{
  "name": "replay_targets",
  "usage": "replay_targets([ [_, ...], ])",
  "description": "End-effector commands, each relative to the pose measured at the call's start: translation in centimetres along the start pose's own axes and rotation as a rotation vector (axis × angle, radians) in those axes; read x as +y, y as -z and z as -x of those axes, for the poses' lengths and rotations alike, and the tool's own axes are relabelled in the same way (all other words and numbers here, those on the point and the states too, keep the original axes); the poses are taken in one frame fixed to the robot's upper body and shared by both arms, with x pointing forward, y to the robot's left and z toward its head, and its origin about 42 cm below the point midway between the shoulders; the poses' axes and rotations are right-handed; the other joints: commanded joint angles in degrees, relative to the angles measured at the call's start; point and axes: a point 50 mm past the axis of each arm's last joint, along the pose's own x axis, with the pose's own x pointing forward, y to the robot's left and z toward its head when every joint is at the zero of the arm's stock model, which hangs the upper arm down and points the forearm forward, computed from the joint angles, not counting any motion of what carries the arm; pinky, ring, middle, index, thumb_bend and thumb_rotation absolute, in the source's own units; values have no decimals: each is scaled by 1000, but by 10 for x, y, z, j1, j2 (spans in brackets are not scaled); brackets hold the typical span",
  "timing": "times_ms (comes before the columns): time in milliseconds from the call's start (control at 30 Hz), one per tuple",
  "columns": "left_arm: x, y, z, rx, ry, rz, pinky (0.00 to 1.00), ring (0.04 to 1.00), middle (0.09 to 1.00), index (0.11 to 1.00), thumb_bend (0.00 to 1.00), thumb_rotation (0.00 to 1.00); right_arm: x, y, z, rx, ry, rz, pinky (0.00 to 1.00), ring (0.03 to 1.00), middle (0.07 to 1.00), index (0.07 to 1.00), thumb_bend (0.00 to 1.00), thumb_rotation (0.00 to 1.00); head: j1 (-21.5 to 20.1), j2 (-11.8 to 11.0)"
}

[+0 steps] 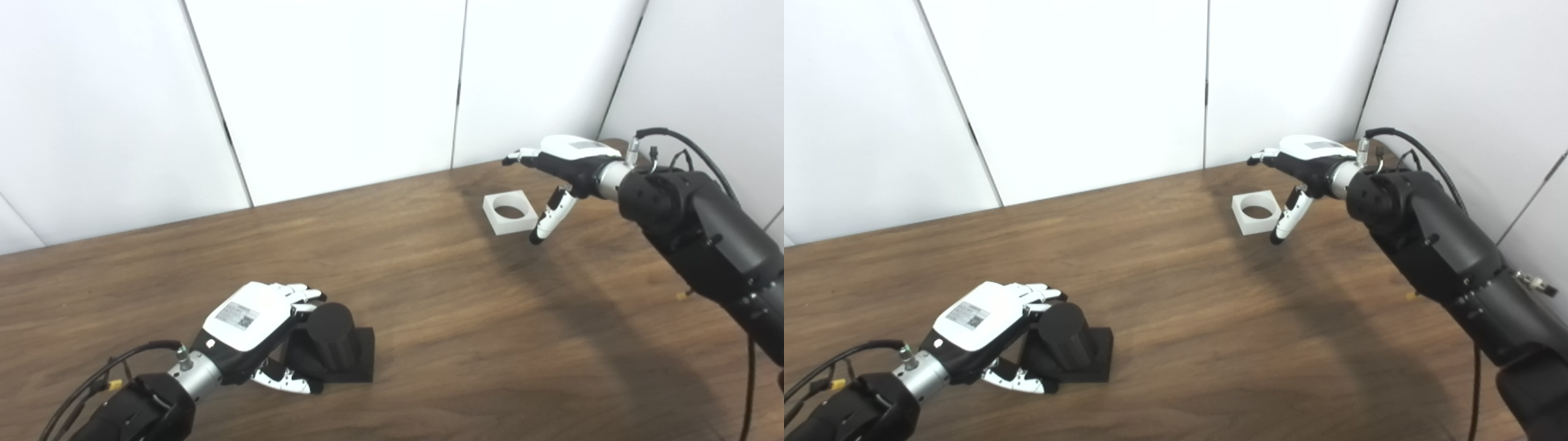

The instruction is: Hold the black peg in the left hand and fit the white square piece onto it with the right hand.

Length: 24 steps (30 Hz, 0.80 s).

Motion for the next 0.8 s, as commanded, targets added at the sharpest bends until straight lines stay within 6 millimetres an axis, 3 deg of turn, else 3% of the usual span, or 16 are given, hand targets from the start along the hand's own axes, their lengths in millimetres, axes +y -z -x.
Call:
replay_targets([
  [0,-55,3,28,14,257,-20,806,866,870,491,523,68,-33,-1,-1,25,72,39,881,971,991,960,896,195,0,1],
  [400,-57,-1,27,11,266,-8,830,871,876,491,523,69,-29,-3,-36,90,32,46,844,954,984,974,885,169,9,4],
  [767,-55,-3,32,12,259,-2,826,873,873,491,524,66,-14,-8,-59,108,10,47,810,944,993,959,849,143,15,9],
])
